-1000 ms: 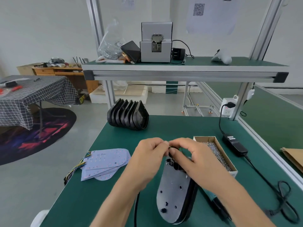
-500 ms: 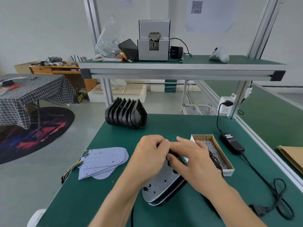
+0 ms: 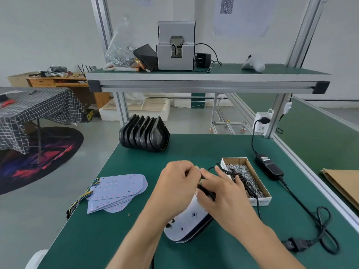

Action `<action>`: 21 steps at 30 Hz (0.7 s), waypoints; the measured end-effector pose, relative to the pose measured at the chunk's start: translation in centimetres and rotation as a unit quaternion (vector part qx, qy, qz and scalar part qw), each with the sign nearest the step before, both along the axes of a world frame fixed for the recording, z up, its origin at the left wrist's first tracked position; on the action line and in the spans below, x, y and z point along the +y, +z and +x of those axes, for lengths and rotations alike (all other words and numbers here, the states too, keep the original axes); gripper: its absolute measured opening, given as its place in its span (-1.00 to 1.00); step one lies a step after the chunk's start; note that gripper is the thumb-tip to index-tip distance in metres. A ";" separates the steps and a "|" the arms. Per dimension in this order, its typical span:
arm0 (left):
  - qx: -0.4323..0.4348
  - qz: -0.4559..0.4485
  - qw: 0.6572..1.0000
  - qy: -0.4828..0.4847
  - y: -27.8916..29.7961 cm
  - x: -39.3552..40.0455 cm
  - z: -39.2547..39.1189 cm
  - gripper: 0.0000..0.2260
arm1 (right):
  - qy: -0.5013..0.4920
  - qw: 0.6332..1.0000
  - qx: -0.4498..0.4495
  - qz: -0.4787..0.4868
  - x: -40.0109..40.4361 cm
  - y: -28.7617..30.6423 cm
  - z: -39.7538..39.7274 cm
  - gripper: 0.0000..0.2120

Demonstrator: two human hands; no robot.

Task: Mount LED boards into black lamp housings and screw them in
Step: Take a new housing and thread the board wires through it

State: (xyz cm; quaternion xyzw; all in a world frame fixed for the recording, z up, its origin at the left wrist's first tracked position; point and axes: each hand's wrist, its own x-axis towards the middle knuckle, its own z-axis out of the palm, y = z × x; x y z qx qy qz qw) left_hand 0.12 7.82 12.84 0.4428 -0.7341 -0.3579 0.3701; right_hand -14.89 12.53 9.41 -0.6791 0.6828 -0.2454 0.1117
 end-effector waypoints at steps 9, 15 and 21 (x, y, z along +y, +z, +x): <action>-0.005 -0.004 1.000 -0.010 -0.2 0.1 0.1 -0.65 | 0.004 1.000 -0.015 0.008 0.0 -1.0 0.1 -0.83; 0.029 0.027 0.999 -0.004 0.8 -0.3 1.6 -0.68 | 0.104 0.948 -0.298 -0.029 0.5 0.0 -0.2 -0.68; 0.021 0.006 1.000 -0.013 1.2 0.4 1.1 -0.73 | 0.063 0.960 -0.273 0.017 -0.1 0.7 -0.1 -0.72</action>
